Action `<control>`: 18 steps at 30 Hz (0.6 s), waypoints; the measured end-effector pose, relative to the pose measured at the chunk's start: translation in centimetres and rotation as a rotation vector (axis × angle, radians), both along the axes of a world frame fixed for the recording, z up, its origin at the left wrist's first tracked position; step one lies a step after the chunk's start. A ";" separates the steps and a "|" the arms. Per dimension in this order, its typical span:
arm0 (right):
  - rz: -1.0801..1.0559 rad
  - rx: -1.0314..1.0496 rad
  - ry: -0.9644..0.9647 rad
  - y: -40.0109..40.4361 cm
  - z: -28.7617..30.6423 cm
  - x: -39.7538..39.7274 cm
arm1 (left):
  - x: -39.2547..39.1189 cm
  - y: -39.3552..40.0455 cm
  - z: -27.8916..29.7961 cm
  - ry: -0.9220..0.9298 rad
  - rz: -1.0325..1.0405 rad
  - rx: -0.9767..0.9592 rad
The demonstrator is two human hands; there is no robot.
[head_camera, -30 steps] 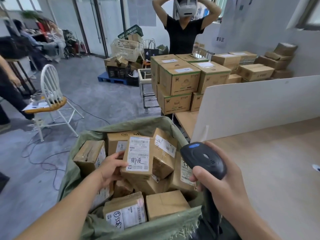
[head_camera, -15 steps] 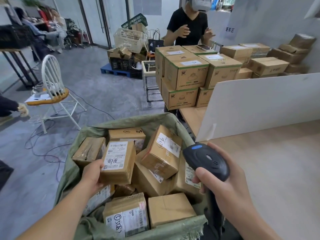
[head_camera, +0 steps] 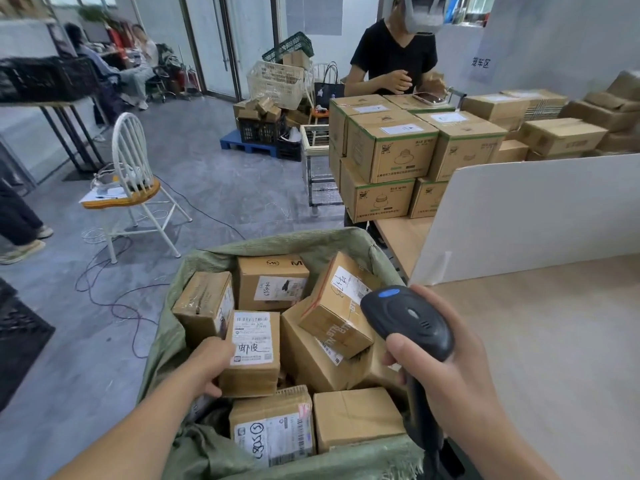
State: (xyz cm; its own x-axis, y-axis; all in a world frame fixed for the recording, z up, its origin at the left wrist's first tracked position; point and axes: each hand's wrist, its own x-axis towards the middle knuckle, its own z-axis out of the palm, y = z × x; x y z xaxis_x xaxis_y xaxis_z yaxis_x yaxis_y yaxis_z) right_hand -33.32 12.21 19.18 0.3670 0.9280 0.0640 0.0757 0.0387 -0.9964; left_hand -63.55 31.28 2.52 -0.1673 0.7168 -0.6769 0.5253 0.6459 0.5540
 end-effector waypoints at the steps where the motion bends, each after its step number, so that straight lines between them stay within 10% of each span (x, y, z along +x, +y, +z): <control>1: 0.004 0.000 0.000 -0.2 -0.1 -0.1 | 1.0 -0.6 1.5 0.069 -0.076 0.061; 9: -0.024 0.040 -0.016 -3.2 0.4 0.7 | 3.7 -1.9 5.4 0.581 -0.374 0.471; 18: -0.161 0.100 0.007 -12.8 1.7 3.7 | 15.6 -9.1 12.2 0.502 -0.726 0.853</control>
